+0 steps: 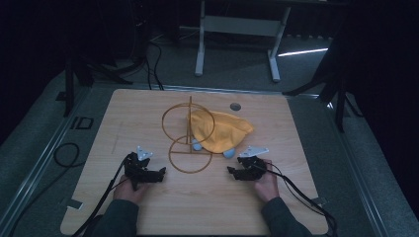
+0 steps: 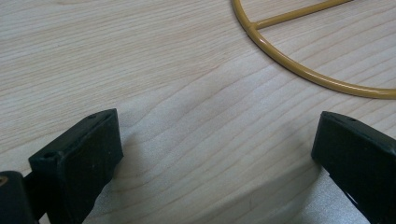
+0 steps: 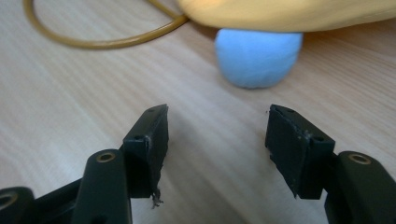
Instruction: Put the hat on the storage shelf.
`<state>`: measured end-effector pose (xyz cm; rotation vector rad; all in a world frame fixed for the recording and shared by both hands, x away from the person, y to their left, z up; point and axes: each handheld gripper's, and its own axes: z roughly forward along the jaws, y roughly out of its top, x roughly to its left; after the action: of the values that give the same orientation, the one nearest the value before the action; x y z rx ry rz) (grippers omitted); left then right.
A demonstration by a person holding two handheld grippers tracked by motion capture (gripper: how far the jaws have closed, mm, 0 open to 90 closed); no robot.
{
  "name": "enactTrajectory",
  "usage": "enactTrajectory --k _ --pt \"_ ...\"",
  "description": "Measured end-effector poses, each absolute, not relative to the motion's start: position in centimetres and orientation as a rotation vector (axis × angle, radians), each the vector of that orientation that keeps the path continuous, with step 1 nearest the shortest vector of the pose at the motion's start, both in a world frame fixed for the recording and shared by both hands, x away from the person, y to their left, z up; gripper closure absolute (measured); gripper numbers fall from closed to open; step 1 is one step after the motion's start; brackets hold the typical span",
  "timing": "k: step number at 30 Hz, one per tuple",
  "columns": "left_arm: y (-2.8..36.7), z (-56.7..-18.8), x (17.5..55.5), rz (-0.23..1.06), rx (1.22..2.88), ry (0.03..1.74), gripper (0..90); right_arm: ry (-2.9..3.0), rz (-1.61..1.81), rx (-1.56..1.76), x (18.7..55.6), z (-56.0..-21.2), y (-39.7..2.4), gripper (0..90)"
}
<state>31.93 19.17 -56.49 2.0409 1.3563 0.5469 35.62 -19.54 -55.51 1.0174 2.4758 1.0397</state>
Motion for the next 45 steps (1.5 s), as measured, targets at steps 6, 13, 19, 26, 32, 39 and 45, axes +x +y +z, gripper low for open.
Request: enactTrajectory --k 6,13,19,26,32,39,45 --pt "19.2 -56.5 31.9 0.547 2.039 1.357 1.9 2.474 1.064 1.045 37.2 -55.5 -19.7 42.9" --pt "19.2 -56.5 31.9 0.545 2.043 1.355 1.9 2.460 1.058 1.038 38.2 -55.6 -19.1 43.3" --pt "19.2 -56.5 31.9 0.544 2.042 1.356 1.9 2.457 1.070 1.047 39.5 -55.6 -18.8 42.3" --pt "19.2 -56.5 31.9 0.545 2.043 1.355 1.9 2.484 1.124 1.012 39.9 -55.8 -18.3 40.2" --pt "19.2 -56.5 31.9 0.545 2.043 1.355 1.9 2.519 1.162 0.956 39.7 -55.8 -18.0 56.0" --pt "19.2 -56.5 31.9 0.545 2.043 1.355 1.9 2.569 1.228 0.928 39.4 -55.8 -18.0 78.3" --pt "19.2 -56.5 31.9 0.545 2.042 1.356 1.9 2.547 1.266 0.904 38.9 -55.2 -18.1 79.9"
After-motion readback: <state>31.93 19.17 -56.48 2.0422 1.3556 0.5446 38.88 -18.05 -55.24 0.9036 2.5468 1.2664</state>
